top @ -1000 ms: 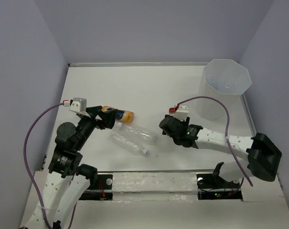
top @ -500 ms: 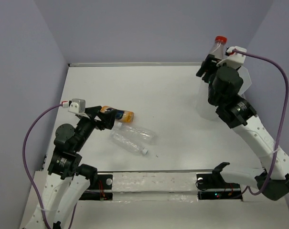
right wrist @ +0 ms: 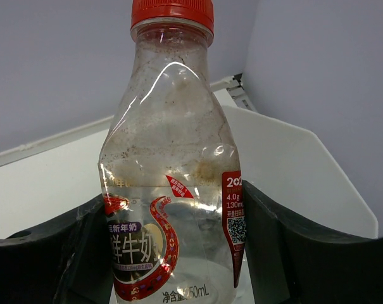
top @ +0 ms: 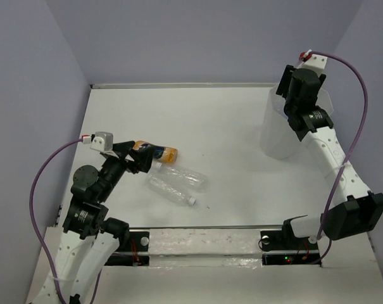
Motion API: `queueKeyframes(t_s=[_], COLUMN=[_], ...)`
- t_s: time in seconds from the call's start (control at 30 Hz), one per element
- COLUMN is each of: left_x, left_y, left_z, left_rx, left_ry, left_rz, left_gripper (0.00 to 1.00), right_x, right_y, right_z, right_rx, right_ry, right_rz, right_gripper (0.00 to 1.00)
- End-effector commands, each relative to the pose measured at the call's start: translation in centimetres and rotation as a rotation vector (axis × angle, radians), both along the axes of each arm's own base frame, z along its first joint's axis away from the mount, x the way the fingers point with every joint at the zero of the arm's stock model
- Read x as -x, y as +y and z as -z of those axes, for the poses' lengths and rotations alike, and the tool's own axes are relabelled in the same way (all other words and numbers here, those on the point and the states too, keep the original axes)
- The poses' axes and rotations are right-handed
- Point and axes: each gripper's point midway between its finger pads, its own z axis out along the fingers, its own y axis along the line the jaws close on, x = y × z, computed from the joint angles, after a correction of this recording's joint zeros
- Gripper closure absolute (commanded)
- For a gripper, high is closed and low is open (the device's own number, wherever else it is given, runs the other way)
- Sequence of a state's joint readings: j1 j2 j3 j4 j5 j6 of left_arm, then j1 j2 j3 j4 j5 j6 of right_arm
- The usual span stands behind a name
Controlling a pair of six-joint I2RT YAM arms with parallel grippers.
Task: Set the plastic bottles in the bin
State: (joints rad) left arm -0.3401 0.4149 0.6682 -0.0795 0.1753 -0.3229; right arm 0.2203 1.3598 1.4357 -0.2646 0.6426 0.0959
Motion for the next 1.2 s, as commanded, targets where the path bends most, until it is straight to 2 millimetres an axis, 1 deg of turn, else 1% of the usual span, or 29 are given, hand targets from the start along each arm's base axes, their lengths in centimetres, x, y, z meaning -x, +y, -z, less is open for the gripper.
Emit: queueKeyframes(t_s=[0.0, 0.07, 0.1, 0.13, 0.3, 0.33, 0.4, 0.43, 0.47, 0.5, 0.53, 0.57, 0.6, 0.63, 0.67, 0.7, 0.73, 0.8, 0.83, 0.87, 0.9, 0.93, 0.97, 1.0, 1.03, 1.07, 1.1, 1.13, 1.17], left_x=[0.5, 0.5, 0.5, 0.4, 0.3, 0.2, 0.1, 0.1, 0.0, -0.1, -0.2, -0.3, -0.4, -0.6, -0.9, -1.0, -1.4, -1.5, -1.5, -1.5, -1.4, -1.1, -1.1, -1.1, -1.2, -1.2, -1.2, -1.2, -1.1], left_y=[-0.2, -0.2, -0.2, -0.3, 0.0, 0.0, 0.1, 0.2, 0.3, 0.5, 0.7, 0.9, 1.1, 1.3, 2.0, 2.4, 3.4, 4.4, 5.0, 6.2, 6.9, 7.5, 8.0, 9.0, 9.3, 9.6, 9.7, 9.8, 9.8], left_z=[-2.3, -2.3, -2.4, -2.3, -2.3, -2.2, -2.2, -2.2, -2.2, -2.1, -2.1, -2.1, -2.0, -2.0, -2.0, -1.9, -1.8, -1.7, -1.8, -1.9, -2.0, -2.1, -2.0, -1.8, -1.4, -1.3, -1.2, -1.2, -1.3], left_rx=[0.018, 0.017, 0.017, 0.017, 0.019, 0.018, 0.017, 0.019, 0.019, 0.017, 0.017, 0.019, 0.018, 0.019, 0.024, 0.025, 0.029, 0.033, 0.039, 0.059, 0.071, 0.086, 0.099, 0.121, 0.128, 0.134, 0.138, 0.155, 0.165], left_ry=[-0.069, -0.068, -0.069, -0.066, -0.065, -0.062, -0.059, -0.059, -0.055, -0.053, -0.051, -0.049, -0.044, -0.04, -0.03, -0.023, -0.005, 0.014, 0.015, 0.02, 0.018, 0.012, 0.018, 0.029, 0.039, 0.039, 0.042, 0.048, 0.047], left_rz=[0.015, 0.018, 0.018, 0.018, 0.001, 0.0, -0.005, -0.011, -0.023, -0.031, -0.048, -0.055, -0.07, -0.086, -0.125, -0.148, -0.21, -0.265, -0.299, -0.366, -0.403, -0.433, -0.461, -0.517, -0.537, -0.556, -0.564, -0.57, -0.572], left_gripper=[0.01, 0.01, 0.01, 0.01, 0.01, 0.01, 0.01, 0.01, 0.01, 0.01, 0.01, 0.01, 0.01, 0.01, 0.01, 0.01, 0.01, 0.01, 0.01, 0.01, 0.01, 0.01, 0.01, 0.01, 0.01, 0.01, 0.01, 0.01, 0.01], right_x=[1.0, 1.5, 2.0, 2.3, 3.4, 3.5, 3.8, 4.0, 4.2, 4.4, 4.5, 4.6, 4.9, 4.9, 5.5, 5.9, 6.6, 7.3, 7.5, 7.9, 8.1, 8.3, 8.5, 9.1, 9.6, 9.1, 9.5, 9.3, 9.0], right_y=[-0.3, -0.2, -0.1, -0.2, 0.0, 0.2, 0.4, 0.7, 1.9, 1.9, 3.0, 4.5, 7.8, 8.7, 12.0, 14.4, 18.9, 23.0, 24.8, 28.0, 29.7, 32.1, 33.6, 35.3, 37.1, 38.9, 40.5, 41.8, 42.8], right_z=[-0.8, -0.2, -0.6, -0.8, -1.2, -0.9, -1.5, -1.5, -2.2, -2.6, -3.3, -3.6, -3.8, -3.9, -3.9, -3.6, -2.3, -0.9, 0.2, 1.9, 2.9, 4.9, 5.8, 6.4, 6.0, 8.5, 9.3, 8.6, 9.3], right_rx=[-0.076, -0.093, -0.11, -0.113, -0.124, -0.126, -0.134, -0.138, -0.156, -0.157, -0.179, -0.189, -0.207, -0.222, -0.231, -0.231, -0.213, -0.156, -0.139, -0.127, -0.117, -0.104, -0.099, -0.071, -0.068, -0.064, -0.016, -0.008, 0.001], right_ry=[-0.062, -0.058, -0.073, -0.075, -0.07, -0.064, -0.072, -0.067, -0.079, -0.089, -0.1, -0.098, -0.088, -0.084, -0.071, -0.053, -0.003, 0.048, 0.077, 0.115, 0.134, 0.18, 0.198, 0.207, 0.198, 0.261, 0.269, 0.26, 0.274], right_rz=[0.001, 0.0, -0.008, -0.009, -0.033, -0.043, -0.06, -0.077, -0.156, -0.157, -0.221, -0.288, -0.449, -0.499, -0.615, -0.703, -0.826, -0.943, -0.986, -1.069, -1.127, -1.219, -1.265, -1.325, -1.401, -1.433, -1.484, -1.516, -1.528], right_gripper=[0.53, 0.34, 0.23, 0.2, 0.17, 0.16, 0.15, 0.15, 0.15, 0.16, 0.16, 0.18, 0.2, 0.21, 0.22, 0.23, 0.23, 0.23, 0.23, 0.23, 0.23, 0.24, 0.24, 0.25, 0.25, 0.25, 0.26, 0.25, 0.24])
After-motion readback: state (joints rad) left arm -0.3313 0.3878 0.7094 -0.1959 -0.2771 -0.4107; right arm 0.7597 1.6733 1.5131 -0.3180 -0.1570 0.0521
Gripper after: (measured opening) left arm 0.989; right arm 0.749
